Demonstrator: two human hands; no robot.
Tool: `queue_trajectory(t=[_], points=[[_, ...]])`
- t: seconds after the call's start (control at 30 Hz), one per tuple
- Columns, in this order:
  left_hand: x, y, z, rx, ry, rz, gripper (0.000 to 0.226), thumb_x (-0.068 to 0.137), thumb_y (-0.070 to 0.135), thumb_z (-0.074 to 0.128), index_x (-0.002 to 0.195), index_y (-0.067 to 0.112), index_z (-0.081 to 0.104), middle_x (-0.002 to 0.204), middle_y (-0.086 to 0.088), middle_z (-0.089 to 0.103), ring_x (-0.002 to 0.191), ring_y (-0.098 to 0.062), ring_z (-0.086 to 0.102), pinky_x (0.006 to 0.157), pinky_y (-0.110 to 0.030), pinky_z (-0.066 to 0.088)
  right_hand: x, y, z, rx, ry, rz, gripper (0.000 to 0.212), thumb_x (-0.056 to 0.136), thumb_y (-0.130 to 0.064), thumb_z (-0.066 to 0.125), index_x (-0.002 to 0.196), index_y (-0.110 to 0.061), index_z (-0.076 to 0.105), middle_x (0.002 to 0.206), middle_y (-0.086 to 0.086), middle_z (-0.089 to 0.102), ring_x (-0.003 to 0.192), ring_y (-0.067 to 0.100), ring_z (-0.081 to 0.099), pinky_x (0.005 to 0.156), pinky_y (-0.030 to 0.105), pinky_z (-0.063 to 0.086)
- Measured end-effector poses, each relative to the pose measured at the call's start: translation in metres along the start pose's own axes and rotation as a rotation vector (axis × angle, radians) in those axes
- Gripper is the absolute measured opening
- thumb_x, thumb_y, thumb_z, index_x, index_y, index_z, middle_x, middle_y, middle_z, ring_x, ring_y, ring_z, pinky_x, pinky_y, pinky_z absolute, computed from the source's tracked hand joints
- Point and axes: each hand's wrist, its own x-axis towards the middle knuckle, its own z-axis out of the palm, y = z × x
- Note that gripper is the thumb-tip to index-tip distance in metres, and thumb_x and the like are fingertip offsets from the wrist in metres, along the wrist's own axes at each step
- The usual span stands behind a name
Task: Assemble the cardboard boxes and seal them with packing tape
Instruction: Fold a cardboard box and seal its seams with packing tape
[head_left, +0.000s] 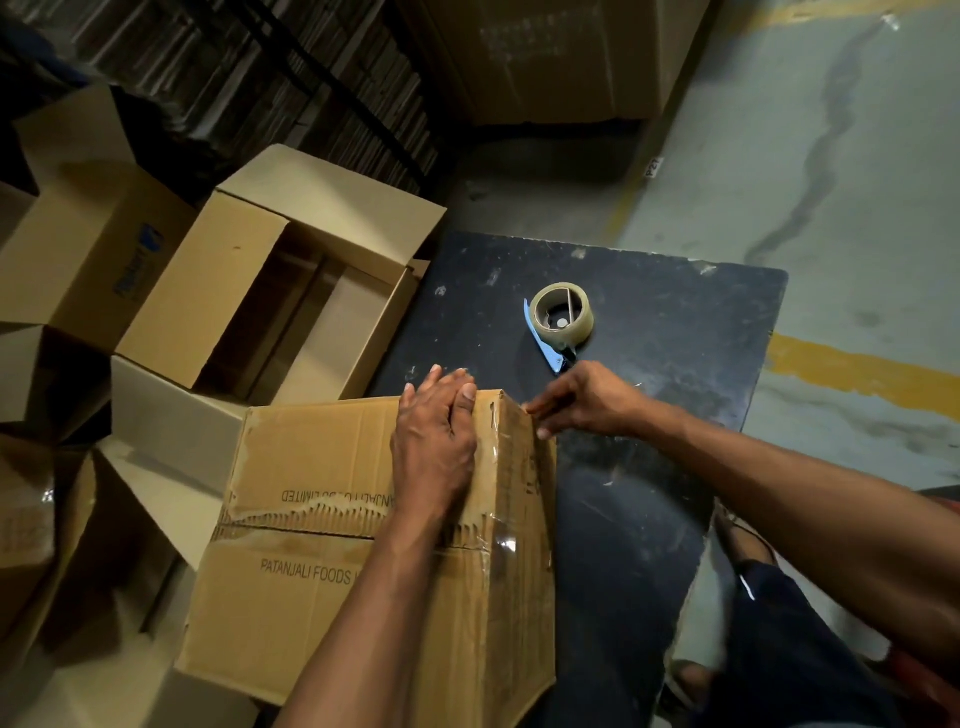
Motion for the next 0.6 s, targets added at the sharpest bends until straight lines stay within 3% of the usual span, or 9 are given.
queue_trajectory(t=[0.1, 0.23, 0.33, 0.4, 0.43, 0.5, 0.6], points=[[0.001, 0.000, 0.001, 0.001, 0.003, -0.006, 0.036, 0.111, 0.035, 0.044, 0.136, 0.021, 0.066, 0.146, 0.002, 0.060, 0.146, -0.008, 0.039, 0.129, -0.037, 0.015, -0.019, 0.018, 0.001, -0.019, 0.081, 0.027, 0.044, 0.073, -0.044, 0.090, 0.113, -0.036, 0.075, 0.113, -0.012, 0.077, 0.104, -0.001, 0.071, 0.098, 0.040, 0.059], [0.001, 0.001, 0.004, 0.035, 0.009, -0.006, 0.039, 0.111, 0.035, 0.041, 0.138, 0.019, 0.064, 0.146, -0.001, 0.060, 0.147, -0.011, 0.040, 0.129, -0.038, 0.016, -0.012, -0.025, 0.009, 0.026, 0.161, -0.204, 0.057, 0.092, -0.060, 0.064, 0.142, -0.032, 0.061, 0.132, -0.011, 0.068, 0.118, 0.000, 0.064, 0.098, 0.030, 0.054], [-0.001, 0.003, 0.006, 0.078, 0.012, -0.015, 0.043, 0.112, 0.036, 0.038, 0.141, 0.016, 0.062, 0.148, -0.004, 0.059, 0.148, -0.013, 0.039, 0.129, -0.036, 0.015, -0.001, -0.044, 0.028, -0.305, 0.130, -0.375, 0.056, 0.102, -0.062, 0.041, 0.154, -0.039, 0.043, 0.122, -0.008, 0.071, 0.105, 0.009, 0.065, 0.085, 0.029, 0.050], [-0.002, 0.003, 0.007, 0.084, 0.015, -0.011, 0.043, 0.112, 0.035, 0.038, 0.142, 0.015, 0.061, 0.149, -0.005, 0.058, 0.148, -0.014, 0.039, 0.128, -0.034, 0.014, 0.001, -0.039, 0.032, -0.422, 0.119, -0.350, 0.068, 0.097, -0.071, 0.029, 0.158, -0.040, 0.034, 0.107, -0.001, 0.069, 0.094, 0.013, 0.060, 0.076, 0.030, 0.042], [-0.002, 0.002, 0.007, 0.081, 0.017, -0.007, 0.042, 0.112, 0.034, 0.038, 0.142, 0.014, 0.061, 0.148, -0.005, 0.059, 0.148, -0.015, 0.039, 0.128, -0.034, 0.013, 0.001, -0.033, 0.030, -0.476, 0.107, -0.312, 0.077, 0.092, -0.076, 0.025, 0.159, -0.038, 0.033, 0.110, 0.004, 0.069, 0.095, 0.016, 0.060, 0.074, 0.029, 0.038], [-0.002, 0.003, 0.007, 0.082, 0.026, -0.008, 0.042, 0.112, 0.033, 0.039, 0.142, 0.013, 0.061, 0.148, -0.005, 0.059, 0.148, -0.016, 0.039, 0.128, -0.034, 0.013, -0.003, -0.017, 0.023, -0.569, 0.053, -0.252, 0.091, 0.084, -0.087, 0.021, 0.161, -0.038, 0.027, 0.126, 0.009, 0.068, 0.106, 0.024, 0.064, 0.076, 0.031, 0.041], [-0.002, 0.003, 0.007, 0.086, 0.028, -0.008, 0.043, 0.112, 0.034, 0.037, 0.143, 0.014, 0.061, 0.149, -0.004, 0.058, 0.149, -0.015, 0.038, 0.129, -0.034, 0.012, -0.014, -0.005, 0.021, -0.574, 0.079, -0.235, 0.098, 0.084, -0.093, 0.027, 0.164, -0.038, 0.008, 0.150, 0.006, 0.053, 0.129, 0.025, 0.055, 0.099, 0.048, 0.052]])
